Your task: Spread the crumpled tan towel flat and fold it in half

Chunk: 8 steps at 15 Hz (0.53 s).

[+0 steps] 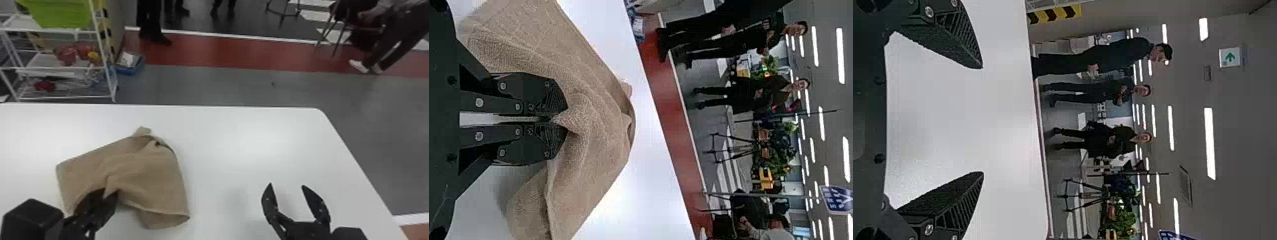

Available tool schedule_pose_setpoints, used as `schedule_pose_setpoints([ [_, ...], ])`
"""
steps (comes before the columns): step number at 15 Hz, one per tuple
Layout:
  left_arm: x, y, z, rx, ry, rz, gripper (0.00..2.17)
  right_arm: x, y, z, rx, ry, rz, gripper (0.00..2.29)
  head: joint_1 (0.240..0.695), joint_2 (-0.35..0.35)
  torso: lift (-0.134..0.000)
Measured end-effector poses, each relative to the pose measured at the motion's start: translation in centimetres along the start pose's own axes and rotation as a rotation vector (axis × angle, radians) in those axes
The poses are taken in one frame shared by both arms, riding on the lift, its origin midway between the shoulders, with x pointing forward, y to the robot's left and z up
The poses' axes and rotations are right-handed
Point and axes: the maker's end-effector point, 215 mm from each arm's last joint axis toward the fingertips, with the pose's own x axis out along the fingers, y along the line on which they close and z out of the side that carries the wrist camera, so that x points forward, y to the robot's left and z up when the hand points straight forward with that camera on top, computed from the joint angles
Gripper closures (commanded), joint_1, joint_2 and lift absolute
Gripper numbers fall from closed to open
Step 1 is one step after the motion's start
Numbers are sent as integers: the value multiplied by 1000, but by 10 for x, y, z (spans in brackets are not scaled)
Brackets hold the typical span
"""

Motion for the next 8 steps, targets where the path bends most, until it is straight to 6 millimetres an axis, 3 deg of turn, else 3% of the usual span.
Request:
schedule_pose_setpoints([
  [4, -27, 26, -15, -6, 130, -24, 1075, 4, 2, -2, -15, 9, 14, 120, 695, -90, -123],
  [6, -35, 40, -25, 7, 186, 12, 1075, 8, 15, -3, -44, 8, 73, 120, 695, -45, -123],
  [8, -39, 42, -17, 26, 207, 32, 1072, 10, 21, -4, -51, 10, 93, 120, 695, -20, -123],
])
